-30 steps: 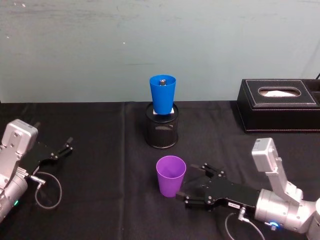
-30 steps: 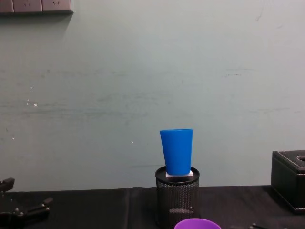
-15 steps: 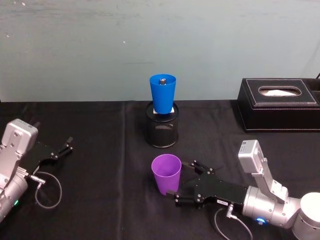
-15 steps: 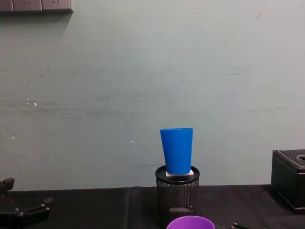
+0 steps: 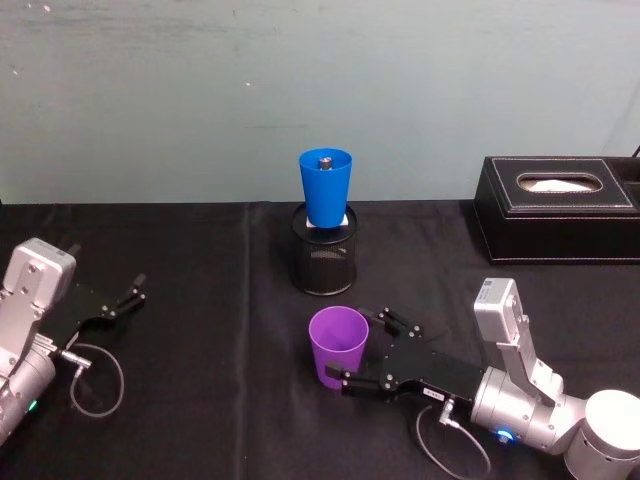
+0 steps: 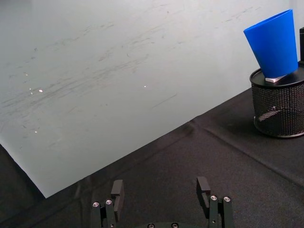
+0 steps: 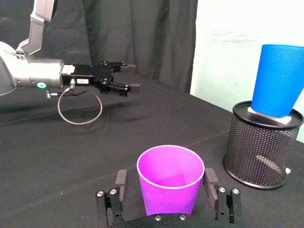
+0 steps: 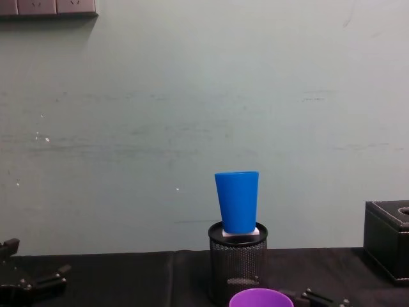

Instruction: Pick up one cup with a gripper and tap it against the other cup.

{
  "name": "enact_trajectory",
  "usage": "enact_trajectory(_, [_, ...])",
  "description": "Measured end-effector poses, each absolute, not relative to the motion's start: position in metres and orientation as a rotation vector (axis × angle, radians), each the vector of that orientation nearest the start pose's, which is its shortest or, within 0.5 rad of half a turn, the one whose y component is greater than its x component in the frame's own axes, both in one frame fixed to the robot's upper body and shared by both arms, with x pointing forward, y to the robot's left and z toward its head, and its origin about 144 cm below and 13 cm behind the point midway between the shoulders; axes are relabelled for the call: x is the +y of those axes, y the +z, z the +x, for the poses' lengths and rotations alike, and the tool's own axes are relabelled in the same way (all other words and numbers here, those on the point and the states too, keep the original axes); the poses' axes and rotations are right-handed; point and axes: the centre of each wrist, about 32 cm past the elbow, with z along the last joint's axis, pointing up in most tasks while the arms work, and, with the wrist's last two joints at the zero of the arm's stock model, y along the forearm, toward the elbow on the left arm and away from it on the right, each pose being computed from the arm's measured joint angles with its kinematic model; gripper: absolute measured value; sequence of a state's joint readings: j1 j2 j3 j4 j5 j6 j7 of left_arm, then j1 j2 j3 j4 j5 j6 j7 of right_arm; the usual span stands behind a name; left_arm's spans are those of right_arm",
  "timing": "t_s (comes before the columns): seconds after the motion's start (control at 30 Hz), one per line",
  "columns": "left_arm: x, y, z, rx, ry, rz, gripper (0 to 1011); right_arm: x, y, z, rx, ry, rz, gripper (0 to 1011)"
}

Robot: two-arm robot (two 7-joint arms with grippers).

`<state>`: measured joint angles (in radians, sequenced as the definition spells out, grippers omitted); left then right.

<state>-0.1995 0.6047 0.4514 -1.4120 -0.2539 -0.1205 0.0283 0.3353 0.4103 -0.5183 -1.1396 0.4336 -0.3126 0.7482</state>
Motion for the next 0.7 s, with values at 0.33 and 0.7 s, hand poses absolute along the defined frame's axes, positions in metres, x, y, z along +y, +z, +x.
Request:
enact_trajectory(0.33, [0.3097, 1.1398, 0.4886, -0.285, 1.248, 0.304, 1000, -0.2601, 1.1015, 0.5254, -0.087, -0.538, -0.045, 1000])
enact_trajectory(0.7, [0.3097, 1.1398, 0.4886, -0.285, 1.248, 0.305, 1000, -0.2572, 1.1022, 0.5270, -0.065, -0.536, -0.054, 1000])
